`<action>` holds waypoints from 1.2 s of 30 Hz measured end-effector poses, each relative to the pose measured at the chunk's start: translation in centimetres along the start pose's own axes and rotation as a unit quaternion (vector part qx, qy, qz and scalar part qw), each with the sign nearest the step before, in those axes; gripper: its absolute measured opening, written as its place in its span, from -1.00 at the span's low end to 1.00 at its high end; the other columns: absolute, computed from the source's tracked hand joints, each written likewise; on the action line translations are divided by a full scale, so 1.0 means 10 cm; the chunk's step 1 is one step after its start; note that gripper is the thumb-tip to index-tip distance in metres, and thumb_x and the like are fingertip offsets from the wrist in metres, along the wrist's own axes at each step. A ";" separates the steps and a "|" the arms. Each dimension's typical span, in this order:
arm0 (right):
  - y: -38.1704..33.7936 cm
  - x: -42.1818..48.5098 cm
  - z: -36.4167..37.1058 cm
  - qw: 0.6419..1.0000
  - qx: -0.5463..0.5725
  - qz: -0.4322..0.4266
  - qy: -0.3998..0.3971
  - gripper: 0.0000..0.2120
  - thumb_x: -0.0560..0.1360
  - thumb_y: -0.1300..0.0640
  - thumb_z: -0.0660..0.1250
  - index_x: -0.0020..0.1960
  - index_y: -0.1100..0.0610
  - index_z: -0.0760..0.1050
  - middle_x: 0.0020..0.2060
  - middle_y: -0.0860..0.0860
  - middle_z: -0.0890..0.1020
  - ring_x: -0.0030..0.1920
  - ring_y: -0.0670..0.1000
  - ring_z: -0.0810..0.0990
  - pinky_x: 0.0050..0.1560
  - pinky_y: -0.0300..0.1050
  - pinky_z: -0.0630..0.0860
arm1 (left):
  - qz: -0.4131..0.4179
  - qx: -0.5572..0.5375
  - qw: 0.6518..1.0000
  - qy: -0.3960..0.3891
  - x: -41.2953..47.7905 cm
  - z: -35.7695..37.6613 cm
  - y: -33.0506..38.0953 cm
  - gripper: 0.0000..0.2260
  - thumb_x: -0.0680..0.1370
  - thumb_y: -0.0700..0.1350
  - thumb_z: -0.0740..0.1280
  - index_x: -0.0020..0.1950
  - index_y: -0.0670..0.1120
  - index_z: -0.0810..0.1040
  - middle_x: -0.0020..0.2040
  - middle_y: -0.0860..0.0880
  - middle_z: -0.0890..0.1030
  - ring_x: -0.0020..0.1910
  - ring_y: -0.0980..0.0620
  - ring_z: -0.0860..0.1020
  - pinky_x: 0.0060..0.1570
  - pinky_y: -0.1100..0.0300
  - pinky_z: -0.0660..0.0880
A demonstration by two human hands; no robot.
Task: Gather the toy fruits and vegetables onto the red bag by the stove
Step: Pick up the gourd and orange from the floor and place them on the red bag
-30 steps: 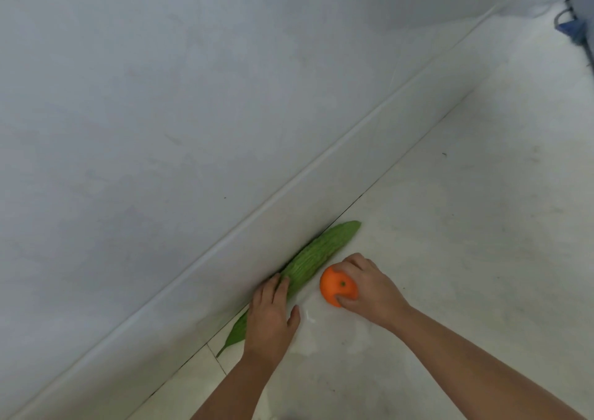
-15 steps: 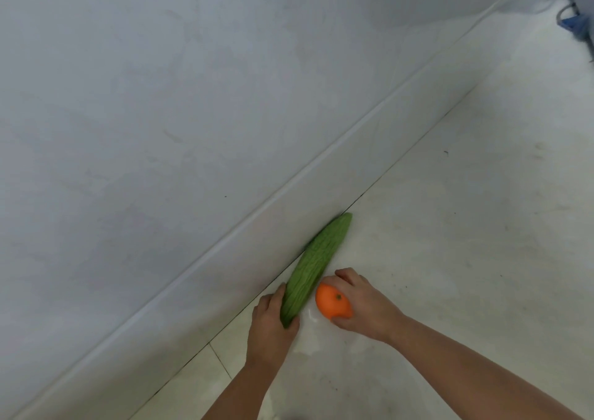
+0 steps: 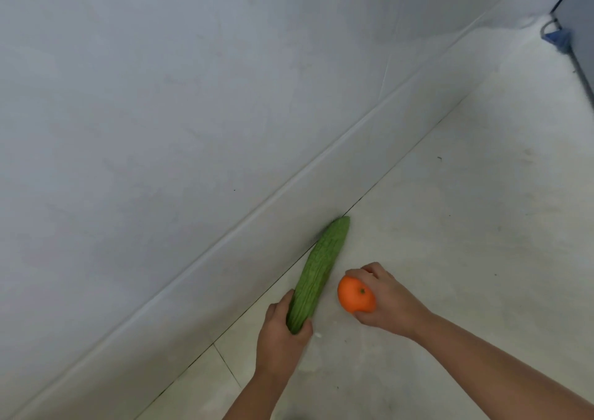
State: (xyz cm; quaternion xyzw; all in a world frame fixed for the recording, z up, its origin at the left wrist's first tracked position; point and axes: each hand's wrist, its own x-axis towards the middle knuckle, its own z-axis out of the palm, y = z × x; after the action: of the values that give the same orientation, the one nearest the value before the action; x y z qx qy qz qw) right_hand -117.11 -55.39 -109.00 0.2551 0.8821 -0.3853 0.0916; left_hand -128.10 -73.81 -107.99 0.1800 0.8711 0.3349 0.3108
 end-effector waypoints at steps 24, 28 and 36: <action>-0.62 -1.05 -1.70 0.954 0.155 0.020 0.256 -0.40 0.22 0.12 0.55 0.03 -0.35 0.31 0.00 -0.08 0.39 -0.01 -0.32 0.41 -0.10 -0.60 0.27 | 0.141 -0.048 0.988 -0.046 -0.51 -0.64 1.86 -0.60 0.40 -0.10 0.45 0.20 0.13 0.49 -0.03 0.11 0.56 -0.19 0.32 0.51 -0.34 0.48 0.42; -0.88 -1.25 -2.11 0.941 0.166 0.028 0.293 -0.42 0.20 0.09 0.55 0.06 -0.28 0.36 0.00 -0.04 0.40 -0.01 -0.36 0.40 -0.10 -0.61 0.26 | 0.177 -0.035 0.982 -0.058 -0.51 -0.88 2.42 -0.62 0.39 -0.09 0.45 0.16 0.18 0.50 -0.04 0.10 0.57 -0.19 0.30 0.51 -0.30 0.49 0.41; -1.64 -1.65 -3.12 0.923 0.195 0.055 0.328 -0.41 0.23 0.14 0.52 0.12 -0.24 0.35 0.02 -0.08 0.37 0.01 -0.39 0.37 -0.14 -0.61 0.29 | 0.168 -0.018 0.983 -0.068 -0.86 -1.42 3.63 -0.59 0.41 -0.06 0.44 0.20 0.22 0.45 -0.06 0.12 0.51 -0.20 0.24 0.49 -0.28 0.40 0.47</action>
State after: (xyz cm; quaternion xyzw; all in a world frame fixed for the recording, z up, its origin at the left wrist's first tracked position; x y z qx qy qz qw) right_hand -110.50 -48.39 -71.25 0.4279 0.7548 -0.4388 -0.2338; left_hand -127.26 -59.19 -70.83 0.3405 0.7991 0.3850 0.3118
